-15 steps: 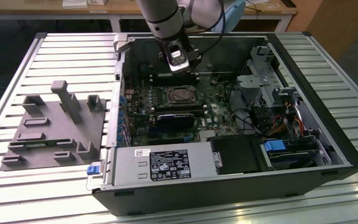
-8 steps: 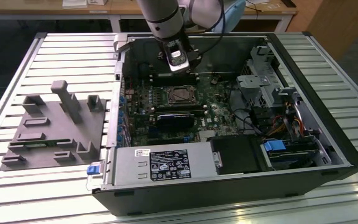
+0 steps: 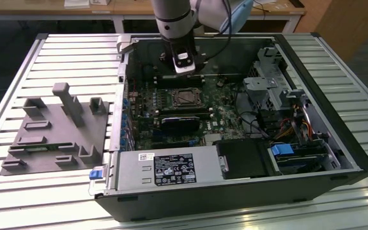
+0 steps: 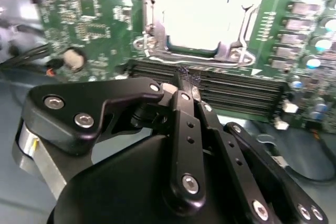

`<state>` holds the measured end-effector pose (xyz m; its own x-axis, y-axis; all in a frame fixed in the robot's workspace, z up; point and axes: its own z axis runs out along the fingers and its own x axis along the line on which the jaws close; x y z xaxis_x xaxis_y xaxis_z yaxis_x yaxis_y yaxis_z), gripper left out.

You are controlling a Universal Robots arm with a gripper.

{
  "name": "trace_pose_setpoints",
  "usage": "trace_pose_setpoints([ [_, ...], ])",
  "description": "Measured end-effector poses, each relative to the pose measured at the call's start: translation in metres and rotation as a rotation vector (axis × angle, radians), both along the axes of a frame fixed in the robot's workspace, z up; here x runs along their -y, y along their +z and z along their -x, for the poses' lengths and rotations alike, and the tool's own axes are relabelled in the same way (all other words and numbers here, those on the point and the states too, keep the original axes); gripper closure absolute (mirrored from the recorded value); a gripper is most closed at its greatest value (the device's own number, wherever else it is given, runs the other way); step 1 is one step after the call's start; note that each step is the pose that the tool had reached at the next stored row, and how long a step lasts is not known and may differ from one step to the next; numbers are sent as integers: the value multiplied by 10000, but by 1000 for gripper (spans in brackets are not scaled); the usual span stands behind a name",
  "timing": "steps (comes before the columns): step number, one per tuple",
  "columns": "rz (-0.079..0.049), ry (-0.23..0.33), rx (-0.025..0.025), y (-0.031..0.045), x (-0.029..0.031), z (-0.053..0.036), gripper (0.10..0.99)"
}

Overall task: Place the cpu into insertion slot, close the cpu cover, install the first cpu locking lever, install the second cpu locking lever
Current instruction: 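Install the first cpu locking lever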

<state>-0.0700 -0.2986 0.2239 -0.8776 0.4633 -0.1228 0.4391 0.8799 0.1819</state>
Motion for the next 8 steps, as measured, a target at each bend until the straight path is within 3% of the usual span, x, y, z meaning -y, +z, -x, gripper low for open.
trace_pose_setpoints([
  [3, 77, -1, -522, 0, 0, -39, 984],
  [4, 93, 1, -664, -1, 0, -49, 984],
  [8, 98, -1, -676, -1, 0, -51, 984],
])
